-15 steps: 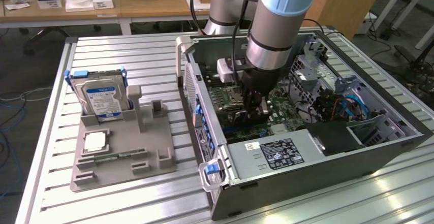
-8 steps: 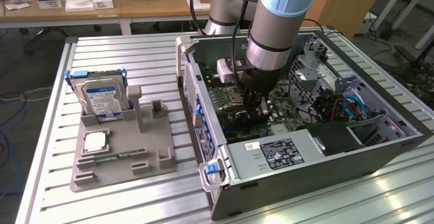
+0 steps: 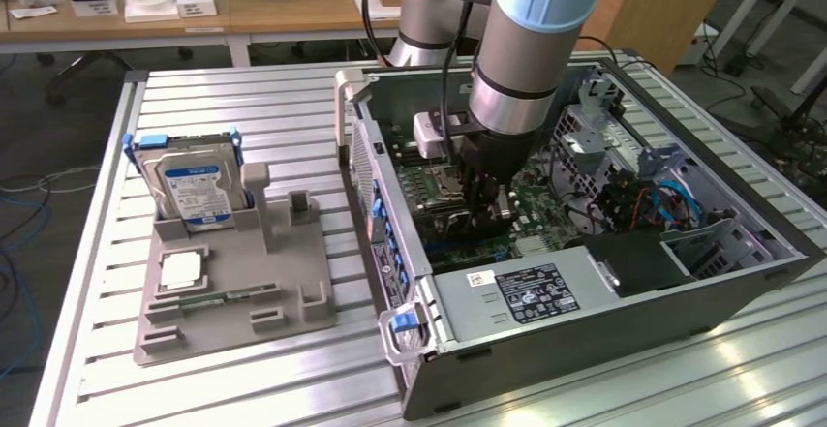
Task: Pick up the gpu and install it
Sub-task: 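Insert the gpu into the slot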
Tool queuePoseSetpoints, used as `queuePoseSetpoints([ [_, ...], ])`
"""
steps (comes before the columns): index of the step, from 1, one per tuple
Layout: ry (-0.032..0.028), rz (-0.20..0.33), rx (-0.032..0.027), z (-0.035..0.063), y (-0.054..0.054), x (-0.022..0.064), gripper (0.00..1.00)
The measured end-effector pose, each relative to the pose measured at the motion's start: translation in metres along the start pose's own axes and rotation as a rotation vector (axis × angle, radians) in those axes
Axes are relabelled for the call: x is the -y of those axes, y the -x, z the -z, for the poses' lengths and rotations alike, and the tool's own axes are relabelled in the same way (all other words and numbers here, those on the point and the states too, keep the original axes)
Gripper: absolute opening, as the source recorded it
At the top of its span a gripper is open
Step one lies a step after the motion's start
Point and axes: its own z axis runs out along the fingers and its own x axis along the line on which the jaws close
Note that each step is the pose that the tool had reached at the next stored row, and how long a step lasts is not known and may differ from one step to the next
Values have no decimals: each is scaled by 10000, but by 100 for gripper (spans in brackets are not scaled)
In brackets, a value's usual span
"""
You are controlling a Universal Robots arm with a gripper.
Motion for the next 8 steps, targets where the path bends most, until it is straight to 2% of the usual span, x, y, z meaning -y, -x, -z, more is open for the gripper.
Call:
queuePoseSetpoints([
  [5, -2, -2, 4, -2, 0, -1, 28],
  [7, 0, -1, 1, 0, 0, 0, 40],
  [8, -1, -1, 1, 0, 0, 0, 40],
])
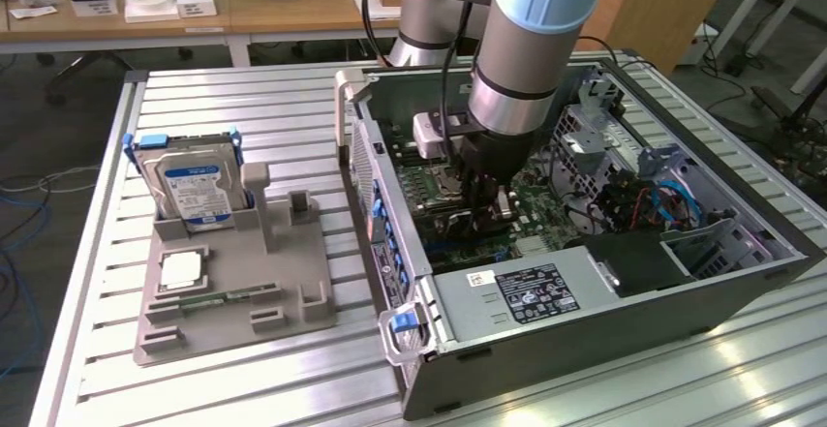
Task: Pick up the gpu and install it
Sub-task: 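Insert the gpu into the slot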
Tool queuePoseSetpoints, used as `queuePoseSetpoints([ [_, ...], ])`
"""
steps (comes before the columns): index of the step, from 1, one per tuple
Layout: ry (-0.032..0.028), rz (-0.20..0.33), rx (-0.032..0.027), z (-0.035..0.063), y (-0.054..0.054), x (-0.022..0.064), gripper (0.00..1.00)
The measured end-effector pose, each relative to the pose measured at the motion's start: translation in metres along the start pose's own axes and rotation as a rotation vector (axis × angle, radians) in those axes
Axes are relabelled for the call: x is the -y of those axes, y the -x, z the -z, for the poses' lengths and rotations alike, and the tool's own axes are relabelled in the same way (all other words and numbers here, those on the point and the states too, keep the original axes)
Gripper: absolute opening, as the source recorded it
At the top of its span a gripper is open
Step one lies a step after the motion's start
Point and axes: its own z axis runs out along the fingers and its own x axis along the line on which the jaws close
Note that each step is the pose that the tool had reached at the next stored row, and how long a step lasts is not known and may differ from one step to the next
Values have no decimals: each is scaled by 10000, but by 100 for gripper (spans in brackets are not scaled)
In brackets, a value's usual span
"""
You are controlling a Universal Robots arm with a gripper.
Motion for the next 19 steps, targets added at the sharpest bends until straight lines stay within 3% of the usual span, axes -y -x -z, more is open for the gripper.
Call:
queuePoseSetpoints([
  [16, 0, 0, -5, 42, 4, 1, 40],
  [19, 39, -4, -14, 43, 4, 8, 40],
])
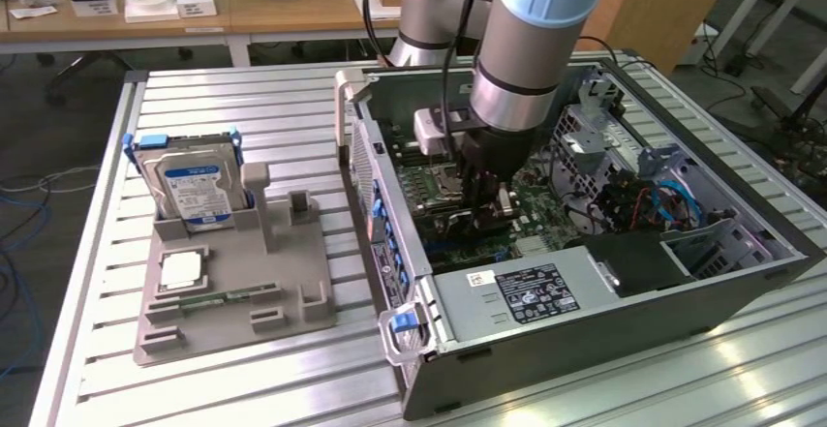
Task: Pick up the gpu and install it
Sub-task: 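Insert the gpu into the slot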
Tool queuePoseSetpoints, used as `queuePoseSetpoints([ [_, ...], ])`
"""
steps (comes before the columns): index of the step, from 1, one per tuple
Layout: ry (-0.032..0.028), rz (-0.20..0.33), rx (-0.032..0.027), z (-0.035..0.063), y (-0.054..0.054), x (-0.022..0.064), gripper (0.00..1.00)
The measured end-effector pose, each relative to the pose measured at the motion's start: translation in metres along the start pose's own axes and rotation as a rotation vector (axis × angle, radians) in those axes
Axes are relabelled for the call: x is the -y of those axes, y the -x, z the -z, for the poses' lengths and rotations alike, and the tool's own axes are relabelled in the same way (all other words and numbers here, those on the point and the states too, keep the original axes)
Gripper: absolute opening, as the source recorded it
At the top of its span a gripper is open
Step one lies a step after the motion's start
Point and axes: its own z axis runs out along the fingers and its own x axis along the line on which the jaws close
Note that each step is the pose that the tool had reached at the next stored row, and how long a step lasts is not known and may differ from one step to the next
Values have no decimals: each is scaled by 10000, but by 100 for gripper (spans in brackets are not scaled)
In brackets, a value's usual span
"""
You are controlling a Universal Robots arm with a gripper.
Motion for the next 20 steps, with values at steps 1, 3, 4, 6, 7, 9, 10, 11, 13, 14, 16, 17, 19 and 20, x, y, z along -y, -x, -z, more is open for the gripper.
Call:
queuePoseSetpoints([
  [1, 19, 0, -6, 0, 0, 3, 40],
  [3, 51, -1, -18, 3, 0, 7, 40],
  [4, 56, -2, -19, 3, 1, 7, 40],
  [6, 56, -4, -19, 3, 1, 8, 40],
  [7, 57, -4, -19, 3, 1, 8, 40],
  [9, 55, -38, -19, 3, 6, 8, 40],
  [10, 56, -38, -19, 3, 6, 8, 40],
  [11, 56, -39, -20, 3, 6, 8, 40],
  [13, 55, -38, -19, 3, 6, 8, 40],
  [14, 56, -38, -19, 3, 6, 8, 40],
  [16, 73, -40, -19, 2, 6, 12, 40],
  [17, 85, -40, -19, 2, 6, 15, 40],
  [19, 88, -41, -21, 3, 6, 15, 40],
  [20, 89, -41, -21, 3, 6, 15, 40],
])
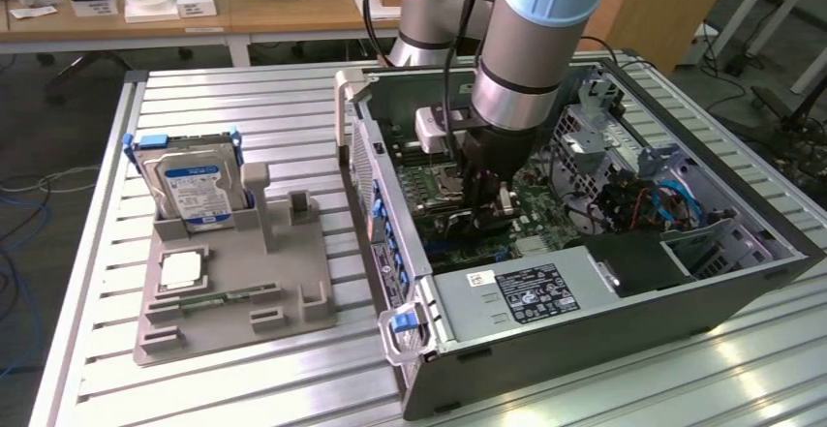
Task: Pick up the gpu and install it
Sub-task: 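Insert the gpu into the slot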
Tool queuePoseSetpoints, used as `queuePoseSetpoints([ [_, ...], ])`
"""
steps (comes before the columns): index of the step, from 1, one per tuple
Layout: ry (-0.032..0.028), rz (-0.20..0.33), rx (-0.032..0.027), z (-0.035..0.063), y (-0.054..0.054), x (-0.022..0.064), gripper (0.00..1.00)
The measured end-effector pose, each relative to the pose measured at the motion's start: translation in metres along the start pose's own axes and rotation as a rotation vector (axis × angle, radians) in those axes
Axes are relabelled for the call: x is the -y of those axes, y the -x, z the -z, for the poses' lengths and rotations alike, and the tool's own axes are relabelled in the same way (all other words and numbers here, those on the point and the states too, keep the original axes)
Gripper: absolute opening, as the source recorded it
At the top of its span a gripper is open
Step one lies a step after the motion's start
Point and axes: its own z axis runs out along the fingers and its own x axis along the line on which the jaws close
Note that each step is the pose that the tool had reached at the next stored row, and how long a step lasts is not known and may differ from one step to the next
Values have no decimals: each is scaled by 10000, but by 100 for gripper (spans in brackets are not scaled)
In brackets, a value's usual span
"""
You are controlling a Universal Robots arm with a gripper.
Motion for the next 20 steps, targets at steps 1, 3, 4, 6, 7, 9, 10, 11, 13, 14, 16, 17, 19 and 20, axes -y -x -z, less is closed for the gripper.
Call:
queuePoseSetpoints([
  [1, 0, 1, 0, 0, 0, 1, 40],
  [3, 31, 2, 0, -1, 1, 11, 40],
  [4, 87, -1, -3, -1, 2, 21, 40],
  [6, 159, -3, -9, 0, 2, 34, 40],
  [7, 159, -3, -9, 0, 2, 34, 40],
  [9, 159, -4, -9, 0, 2, 34, 40],
  [10, 159, -4, -8, 0, 2, 34, 40],
  [11, 159, -4, -8, 0, 2, 34, 40],
  [13, 159, -4, -8, 0, 2, 34, 40],
  [14, 159, -4, -8, 0, 2, 34, 40],
  [16, 158, -4, -8, 0, 2, 30, 40],
  [17, 151, -4, -8, 0, 2, 23, 40],
  [19, 138, -1, -7, 0, 1, 8, 40],
  [20, 138, 1, -7, 0, 1, 8, 40],
])
